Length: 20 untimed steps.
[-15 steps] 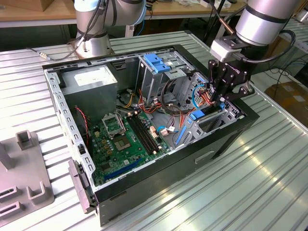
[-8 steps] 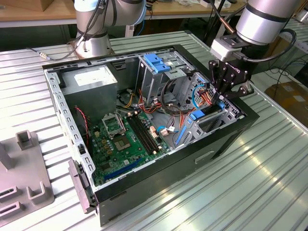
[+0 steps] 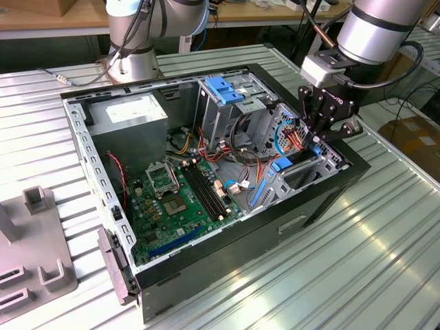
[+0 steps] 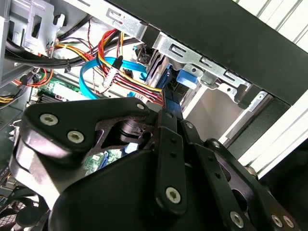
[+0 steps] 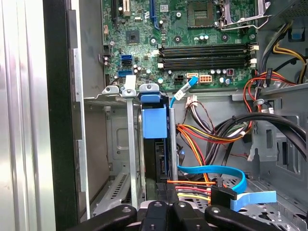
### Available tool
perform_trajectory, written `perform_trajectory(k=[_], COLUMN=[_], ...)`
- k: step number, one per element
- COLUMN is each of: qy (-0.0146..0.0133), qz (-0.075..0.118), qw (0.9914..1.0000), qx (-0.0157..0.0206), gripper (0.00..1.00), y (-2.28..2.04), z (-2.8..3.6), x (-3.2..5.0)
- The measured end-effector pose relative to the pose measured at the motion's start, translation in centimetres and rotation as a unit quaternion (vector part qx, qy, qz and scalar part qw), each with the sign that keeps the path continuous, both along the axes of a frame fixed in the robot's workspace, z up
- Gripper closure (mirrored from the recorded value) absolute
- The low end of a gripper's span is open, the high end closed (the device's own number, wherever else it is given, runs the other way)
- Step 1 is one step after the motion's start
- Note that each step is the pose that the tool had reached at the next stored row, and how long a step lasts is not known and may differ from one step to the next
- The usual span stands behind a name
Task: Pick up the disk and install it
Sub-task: 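Insert the second disk wire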
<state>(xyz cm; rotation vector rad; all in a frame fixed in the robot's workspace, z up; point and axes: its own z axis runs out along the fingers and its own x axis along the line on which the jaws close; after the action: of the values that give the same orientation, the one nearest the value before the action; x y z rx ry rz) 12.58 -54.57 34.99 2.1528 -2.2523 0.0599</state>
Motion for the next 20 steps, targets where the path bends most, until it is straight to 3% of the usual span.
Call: perform_trajectory(k=[12, 20], qy=[0.001, 0.0011], qz=[0.0, 0.0], qw=[1.0, 1.0], qx=[0.0013, 0.0025], gripper=[0.9, 0.9], y=[0.0, 0.0], z=[0.11, 2.1], x=[0.0, 0.0])
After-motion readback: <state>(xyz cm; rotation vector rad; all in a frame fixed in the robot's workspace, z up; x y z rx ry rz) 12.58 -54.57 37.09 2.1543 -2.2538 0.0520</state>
